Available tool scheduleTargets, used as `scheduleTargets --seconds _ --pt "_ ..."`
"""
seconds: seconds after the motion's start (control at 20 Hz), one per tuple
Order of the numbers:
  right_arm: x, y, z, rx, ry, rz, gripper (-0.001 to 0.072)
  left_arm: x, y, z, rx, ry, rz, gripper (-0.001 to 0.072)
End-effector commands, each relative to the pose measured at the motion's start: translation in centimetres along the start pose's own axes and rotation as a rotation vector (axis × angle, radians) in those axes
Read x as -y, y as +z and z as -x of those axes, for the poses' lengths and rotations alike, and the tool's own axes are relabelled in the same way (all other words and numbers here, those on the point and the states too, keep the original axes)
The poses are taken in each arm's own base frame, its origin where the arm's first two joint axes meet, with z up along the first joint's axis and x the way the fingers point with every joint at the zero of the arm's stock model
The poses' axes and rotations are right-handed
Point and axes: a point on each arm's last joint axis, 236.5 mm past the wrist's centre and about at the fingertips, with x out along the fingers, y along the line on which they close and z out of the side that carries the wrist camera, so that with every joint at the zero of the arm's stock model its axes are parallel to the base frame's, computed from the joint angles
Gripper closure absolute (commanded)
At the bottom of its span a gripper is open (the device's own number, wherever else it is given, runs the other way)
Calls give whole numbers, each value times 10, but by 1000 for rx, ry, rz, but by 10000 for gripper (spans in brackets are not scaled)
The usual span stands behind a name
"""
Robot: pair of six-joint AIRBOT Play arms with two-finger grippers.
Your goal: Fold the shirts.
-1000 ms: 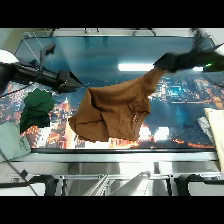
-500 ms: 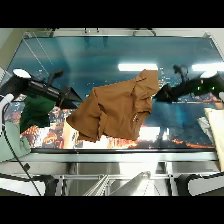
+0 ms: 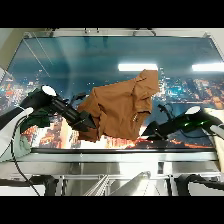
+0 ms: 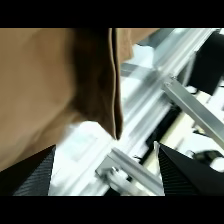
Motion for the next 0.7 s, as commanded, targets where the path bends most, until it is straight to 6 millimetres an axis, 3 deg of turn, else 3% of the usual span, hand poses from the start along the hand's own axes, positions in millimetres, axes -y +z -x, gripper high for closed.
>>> scheduleTargets --seconds 0.0,0.15,0.3,0.35,0.4,0.45,0.55,0.65 --pt "0 0 -24 55 -19 1 210 1 13 -23 39 66 -45 11" --pt "-18 15 -31 120 31 8 211 3 21 -32 60 94 -71 12" --pt "-20 21 -34 149 28 5 212 5 27 -40 79 117 -94 15" --pt "-20 24 -34 159 25 3 212 6 28 -42 82 123 -100 145" --pt "-19 25 -34 164 25 0 212 7 29 -44 88 129 -107 356" --pt "-20 27 -34 169 31 -9 213 7 31 -45 94 133 -110 467" --pt "-19 29 -37 169 42 -32 221 6 32 -45 99 135 -110 464" --pt "-20 32 -42 171 68 -37 412 6 33 -44 102 135 -109 466"
